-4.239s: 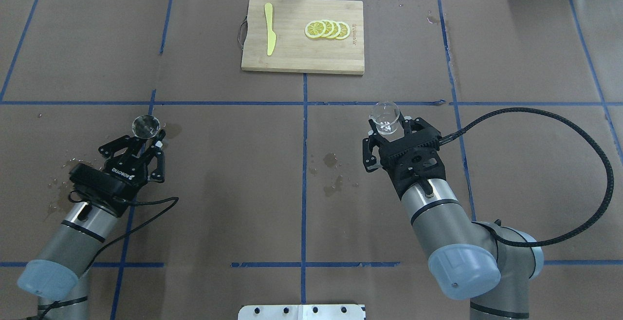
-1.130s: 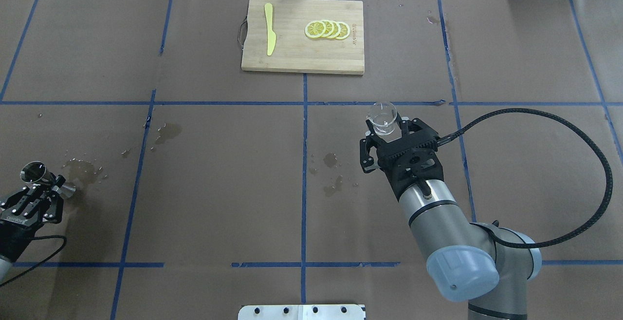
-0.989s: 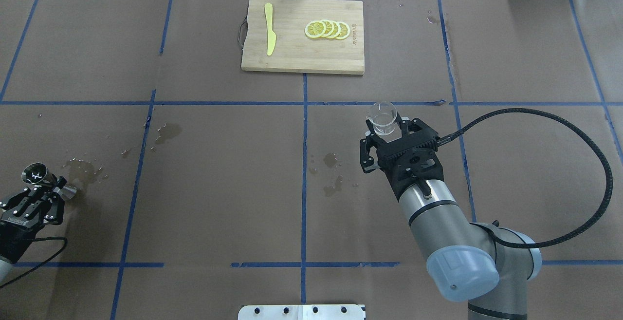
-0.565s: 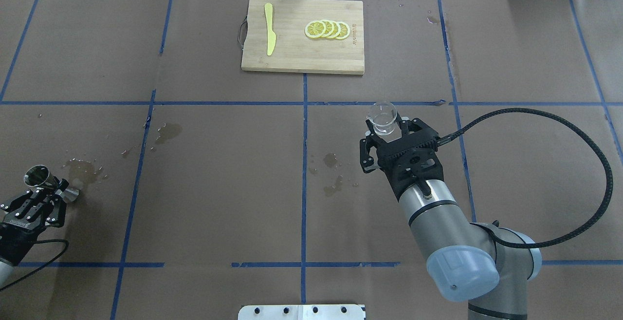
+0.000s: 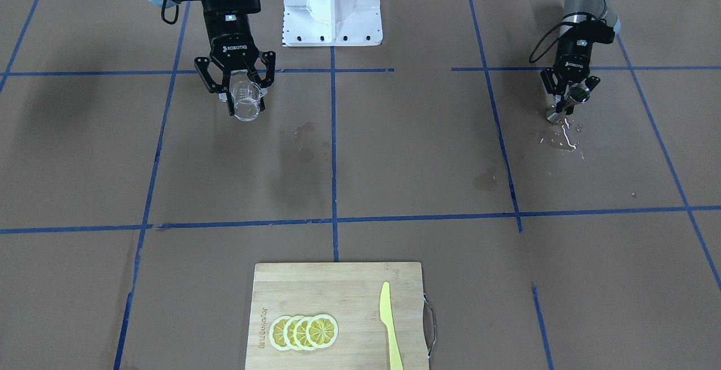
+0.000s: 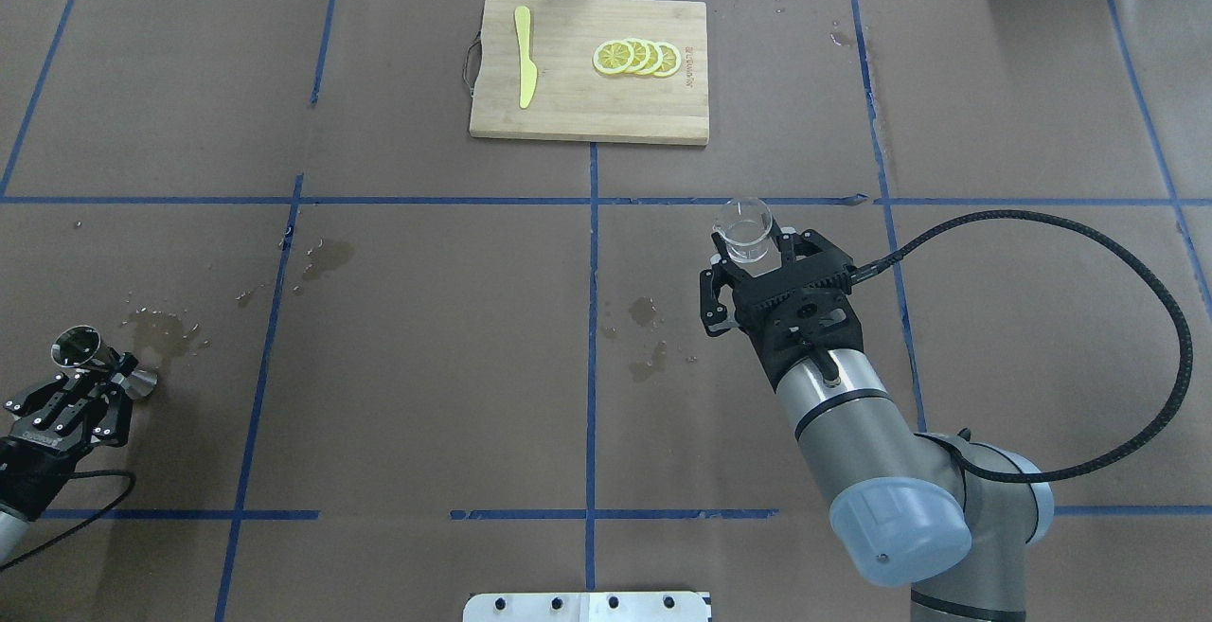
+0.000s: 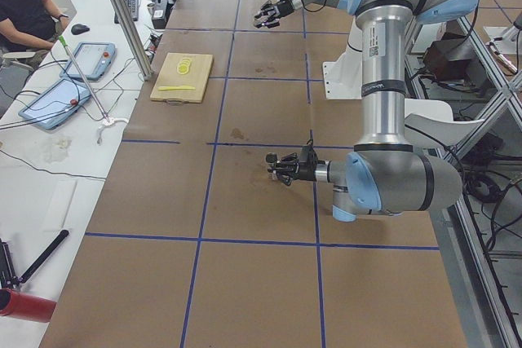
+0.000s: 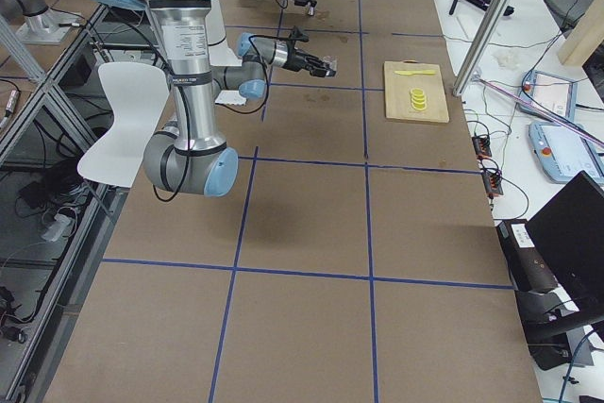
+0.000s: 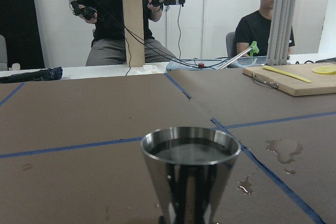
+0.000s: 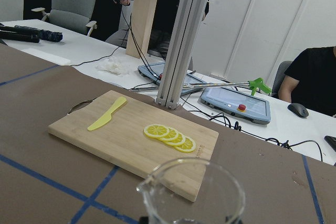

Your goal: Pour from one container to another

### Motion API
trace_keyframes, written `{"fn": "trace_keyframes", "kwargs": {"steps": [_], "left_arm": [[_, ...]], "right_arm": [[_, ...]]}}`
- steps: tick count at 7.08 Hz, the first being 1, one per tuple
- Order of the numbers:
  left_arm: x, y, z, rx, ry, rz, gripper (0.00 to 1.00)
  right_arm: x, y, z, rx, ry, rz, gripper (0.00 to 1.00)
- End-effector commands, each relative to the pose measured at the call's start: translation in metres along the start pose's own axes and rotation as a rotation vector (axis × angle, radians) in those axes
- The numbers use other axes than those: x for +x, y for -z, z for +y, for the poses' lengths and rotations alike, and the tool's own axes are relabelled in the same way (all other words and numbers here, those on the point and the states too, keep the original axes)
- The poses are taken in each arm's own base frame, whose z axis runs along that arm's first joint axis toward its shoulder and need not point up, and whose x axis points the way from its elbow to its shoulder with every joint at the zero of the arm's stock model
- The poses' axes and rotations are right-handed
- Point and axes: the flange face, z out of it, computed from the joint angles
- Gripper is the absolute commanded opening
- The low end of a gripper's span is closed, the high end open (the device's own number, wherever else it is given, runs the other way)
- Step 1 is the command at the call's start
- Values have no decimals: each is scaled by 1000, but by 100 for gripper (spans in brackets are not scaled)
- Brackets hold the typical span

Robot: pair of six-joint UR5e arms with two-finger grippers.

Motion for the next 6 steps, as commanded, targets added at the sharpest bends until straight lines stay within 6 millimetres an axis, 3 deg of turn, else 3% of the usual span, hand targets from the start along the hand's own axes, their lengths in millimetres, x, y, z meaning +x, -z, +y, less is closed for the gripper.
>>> {"fn": "trace_keyframes", "kwargs": {"steps": [1, 6], "left_arm": [[0, 1, 0, 8, 11, -7, 3], [0, 4, 1, 46, 46, -41, 3]], "right_arm": [[0, 0, 0, 0, 2, -1, 0], [0, 0, 0, 0, 0, -1, 0]]}}
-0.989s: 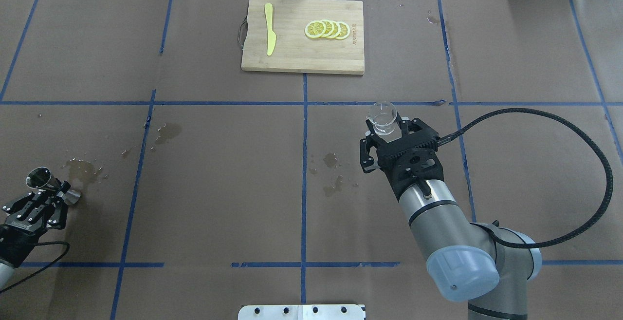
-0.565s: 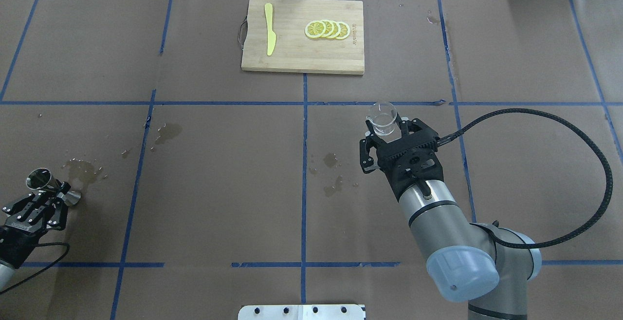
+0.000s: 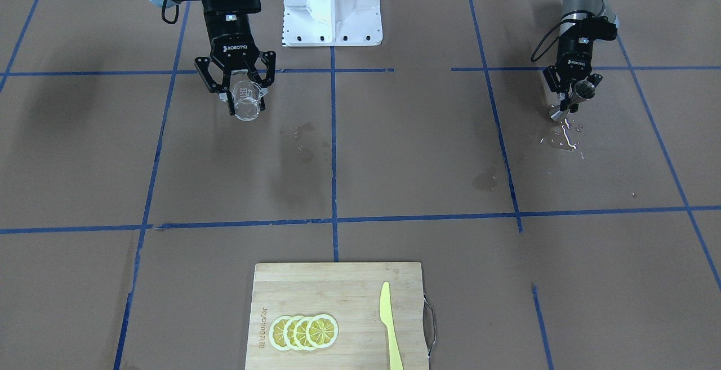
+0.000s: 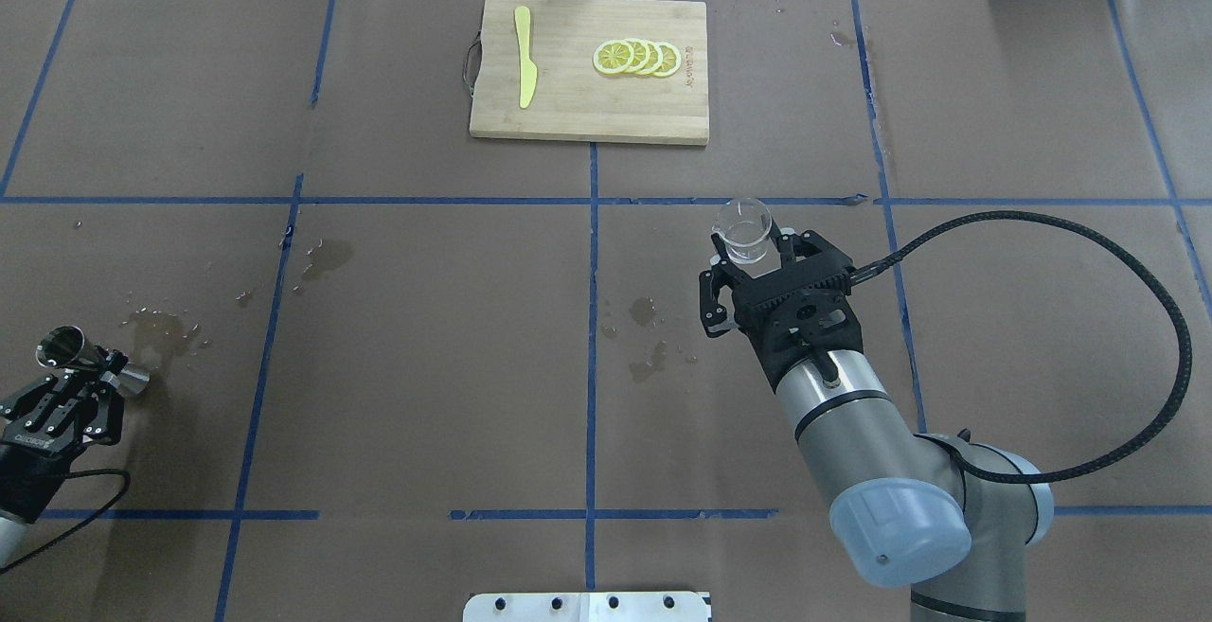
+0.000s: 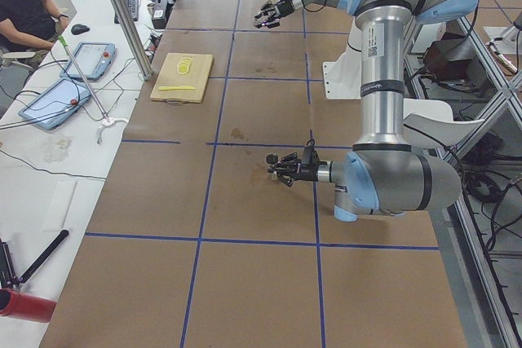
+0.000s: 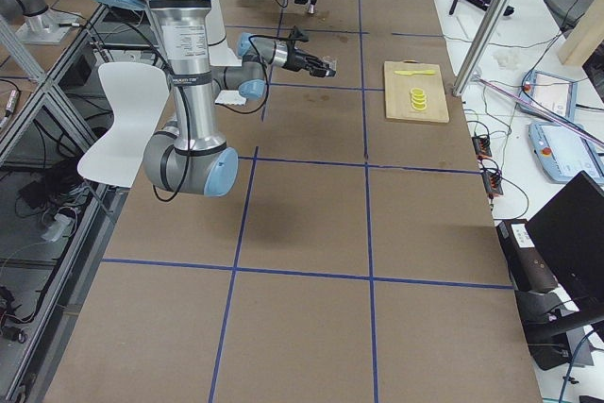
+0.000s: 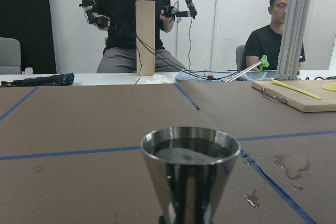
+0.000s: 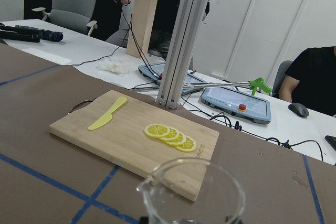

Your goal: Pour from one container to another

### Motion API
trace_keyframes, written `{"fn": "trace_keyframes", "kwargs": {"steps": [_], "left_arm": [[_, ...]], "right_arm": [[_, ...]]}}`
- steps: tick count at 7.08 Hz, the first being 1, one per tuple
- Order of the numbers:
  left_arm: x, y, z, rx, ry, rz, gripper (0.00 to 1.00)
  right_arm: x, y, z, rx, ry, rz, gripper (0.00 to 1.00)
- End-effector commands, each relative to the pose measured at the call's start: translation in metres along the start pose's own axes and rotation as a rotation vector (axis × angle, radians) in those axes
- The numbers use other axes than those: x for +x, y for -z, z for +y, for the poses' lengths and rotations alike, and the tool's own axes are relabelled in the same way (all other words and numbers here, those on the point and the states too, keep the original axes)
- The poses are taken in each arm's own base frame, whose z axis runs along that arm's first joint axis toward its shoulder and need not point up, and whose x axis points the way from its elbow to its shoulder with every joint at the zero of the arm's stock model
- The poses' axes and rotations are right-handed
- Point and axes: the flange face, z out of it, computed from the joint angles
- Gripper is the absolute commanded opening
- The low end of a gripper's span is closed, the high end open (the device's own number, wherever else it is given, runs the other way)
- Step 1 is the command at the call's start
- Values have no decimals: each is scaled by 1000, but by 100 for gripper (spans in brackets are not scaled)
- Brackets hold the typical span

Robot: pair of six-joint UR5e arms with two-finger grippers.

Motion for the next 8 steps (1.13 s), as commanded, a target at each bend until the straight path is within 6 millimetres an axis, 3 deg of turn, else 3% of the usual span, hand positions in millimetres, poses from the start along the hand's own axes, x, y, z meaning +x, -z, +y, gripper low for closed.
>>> {"fn": "trace_keyframes", "kwargs": {"steps": [1, 8], "left_arm": [[2, 2, 3, -6, -4, 3, 3], [8, 5, 8, -19, -3, 15, 14]], "right_arm": [[0, 0, -1, 1, -1, -1, 0], [0, 0, -1, 1, -2, -1, 0]]}}
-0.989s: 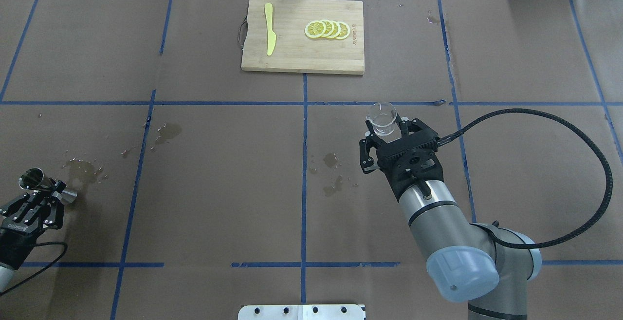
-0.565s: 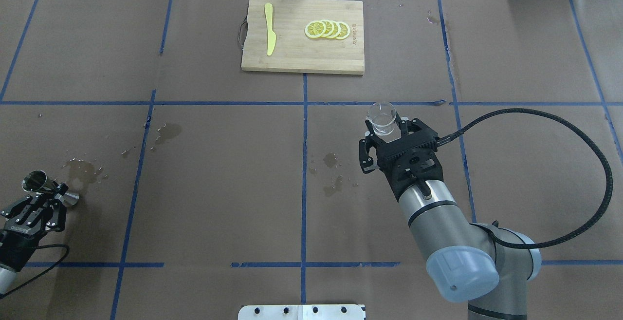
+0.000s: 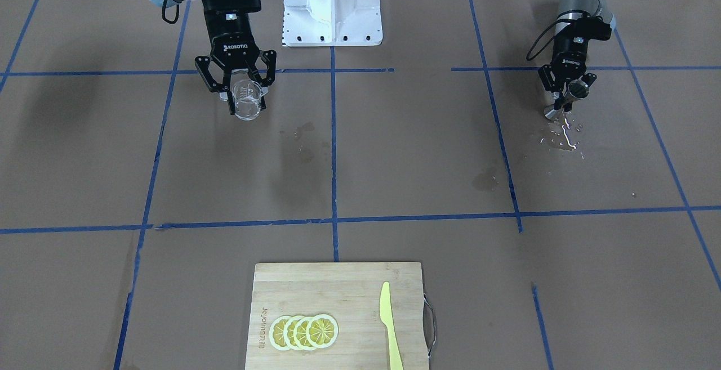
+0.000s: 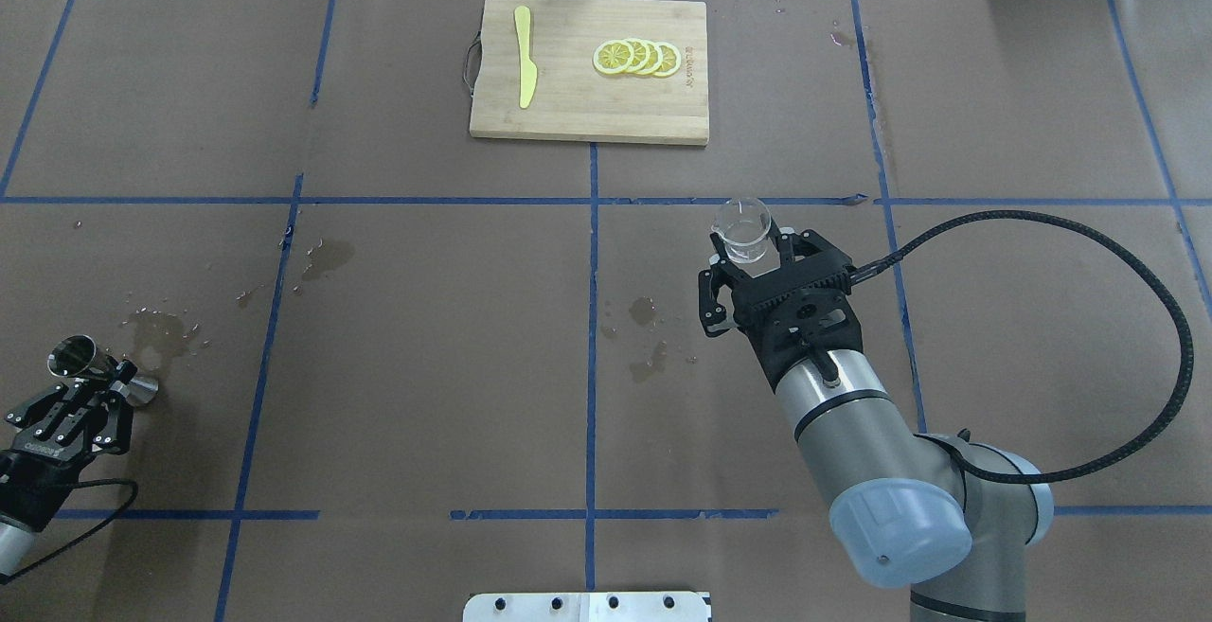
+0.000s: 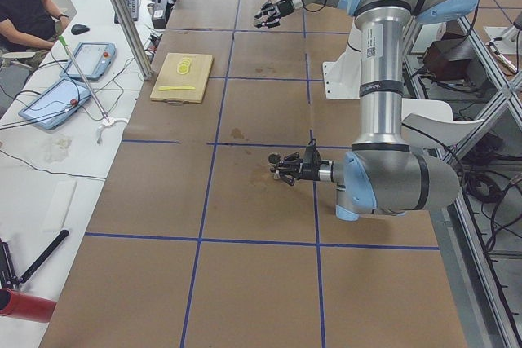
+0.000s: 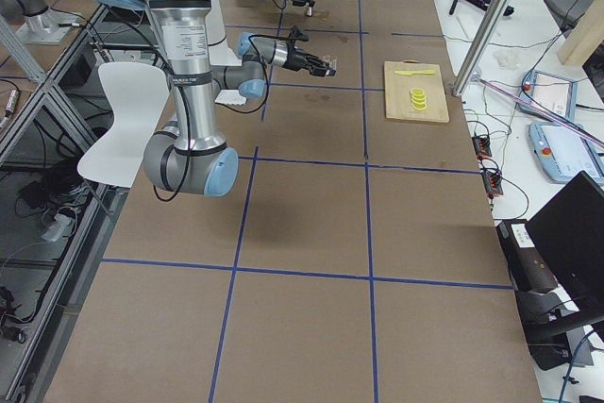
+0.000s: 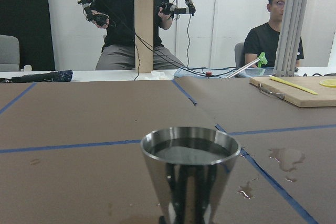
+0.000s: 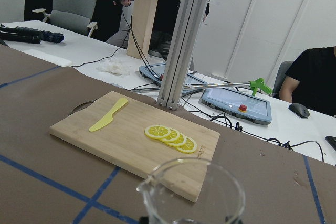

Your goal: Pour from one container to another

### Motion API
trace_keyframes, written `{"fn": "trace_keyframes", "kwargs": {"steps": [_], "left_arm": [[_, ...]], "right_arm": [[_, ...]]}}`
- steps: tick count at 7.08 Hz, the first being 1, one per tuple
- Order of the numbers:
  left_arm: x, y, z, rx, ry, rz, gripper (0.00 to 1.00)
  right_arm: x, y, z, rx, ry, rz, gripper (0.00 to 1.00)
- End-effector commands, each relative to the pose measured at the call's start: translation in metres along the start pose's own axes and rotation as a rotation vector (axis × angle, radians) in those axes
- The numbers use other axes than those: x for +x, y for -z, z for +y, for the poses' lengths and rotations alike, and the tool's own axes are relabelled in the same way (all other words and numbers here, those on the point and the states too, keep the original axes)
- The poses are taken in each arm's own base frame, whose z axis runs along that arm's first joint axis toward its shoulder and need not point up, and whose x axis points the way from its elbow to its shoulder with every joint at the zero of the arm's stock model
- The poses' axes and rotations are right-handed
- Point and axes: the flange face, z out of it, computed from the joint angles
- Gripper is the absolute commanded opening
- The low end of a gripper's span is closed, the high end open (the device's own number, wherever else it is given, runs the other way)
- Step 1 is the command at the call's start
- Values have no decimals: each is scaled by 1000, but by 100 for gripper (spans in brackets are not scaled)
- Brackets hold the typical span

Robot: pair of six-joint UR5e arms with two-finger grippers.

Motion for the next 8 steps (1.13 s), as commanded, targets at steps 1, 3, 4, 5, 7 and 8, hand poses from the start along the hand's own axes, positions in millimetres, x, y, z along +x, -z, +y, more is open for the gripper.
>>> {"fn": "trace_keyframes", "kwargs": {"steps": [1, 3, 4, 5, 7, 8], "left_arm": [[2, 1, 1, -2, 1, 3, 16], [1, 1, 2, -3, -3, 2, 17], [1, 1, 2, -3, -3, 2, 18], [1, 1, 2, -3, -3, 2, 27], [2, 1, 1, -3, -2, 3, 56], [2, 1, 1, -4, 0, 4, 60]], "right_arm": [[0, 0, 0, 0, 1, 0, 0], [0, 0, 0, 0, 1, 0, 0], [0, 0, 0, -1, -1, -1, 0], [0, 0, -1, 1, -2, -1, 0], [-1, 1, 0, -1, -2, -3, 0], [-1, 1, -1, 0, -2, -2, 0]]}}
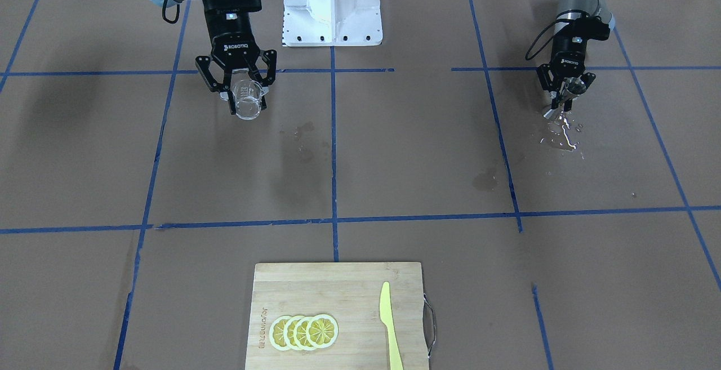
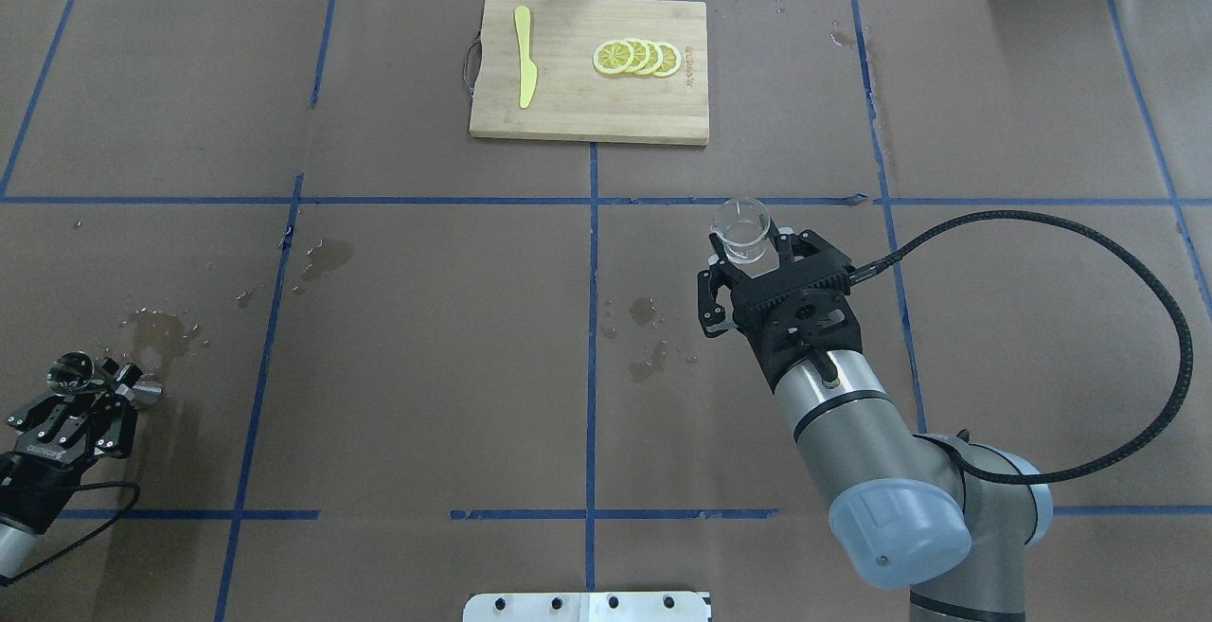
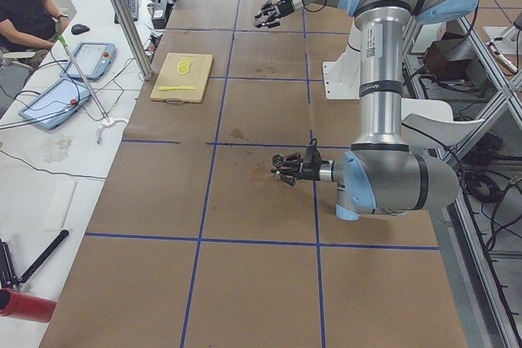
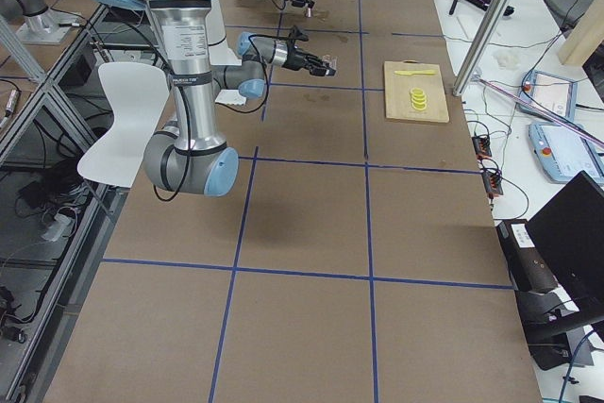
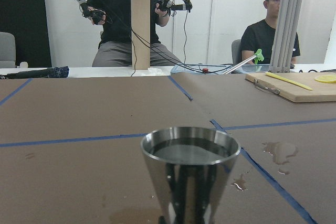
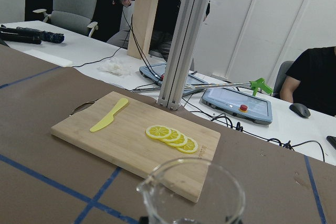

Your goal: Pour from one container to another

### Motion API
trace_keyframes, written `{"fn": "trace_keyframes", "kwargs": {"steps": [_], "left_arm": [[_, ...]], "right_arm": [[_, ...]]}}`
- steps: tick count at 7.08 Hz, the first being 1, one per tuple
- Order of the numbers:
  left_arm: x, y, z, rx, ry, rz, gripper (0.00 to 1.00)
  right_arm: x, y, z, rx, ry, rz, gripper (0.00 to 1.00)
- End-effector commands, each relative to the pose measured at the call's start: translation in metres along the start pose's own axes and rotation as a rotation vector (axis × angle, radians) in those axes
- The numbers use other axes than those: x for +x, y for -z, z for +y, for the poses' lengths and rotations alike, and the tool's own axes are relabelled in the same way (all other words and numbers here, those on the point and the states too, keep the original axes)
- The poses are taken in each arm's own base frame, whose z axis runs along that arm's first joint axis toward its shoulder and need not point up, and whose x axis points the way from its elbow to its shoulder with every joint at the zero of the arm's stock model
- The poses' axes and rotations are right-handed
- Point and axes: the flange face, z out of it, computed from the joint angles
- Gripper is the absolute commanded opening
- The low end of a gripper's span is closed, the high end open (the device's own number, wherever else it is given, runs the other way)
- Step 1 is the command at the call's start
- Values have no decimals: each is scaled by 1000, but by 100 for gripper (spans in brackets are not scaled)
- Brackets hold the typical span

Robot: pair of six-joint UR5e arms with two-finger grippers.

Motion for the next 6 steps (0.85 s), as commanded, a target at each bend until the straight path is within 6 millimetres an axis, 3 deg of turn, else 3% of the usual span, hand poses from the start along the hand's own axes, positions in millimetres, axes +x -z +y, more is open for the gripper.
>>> {"fn": "trace_keyframes", "kwargs": {"steps": [1, 2, 3, 4, 6], "left_arm": [[-1, 0, 0, -1, -1, 0, 71], [1, 0, 0, -1, 2, 2, 76], [1, 0, 0, -1, -1, 2, 94], [0, 1, 0, -1, -4, 2, 100], [5, 2, -2, -51, 3, 45, 100]], "right_arm": [[0, 1, -1, 1, -1, -1, 0], [0, 1, -1, 2, -2, -1, 0], [0, 1, -1, 1, -3, -2, 0], [0, 2, -3, 3, -5, -2, 0], [1, 2, -5, 5, -9, -4, 0]]}}
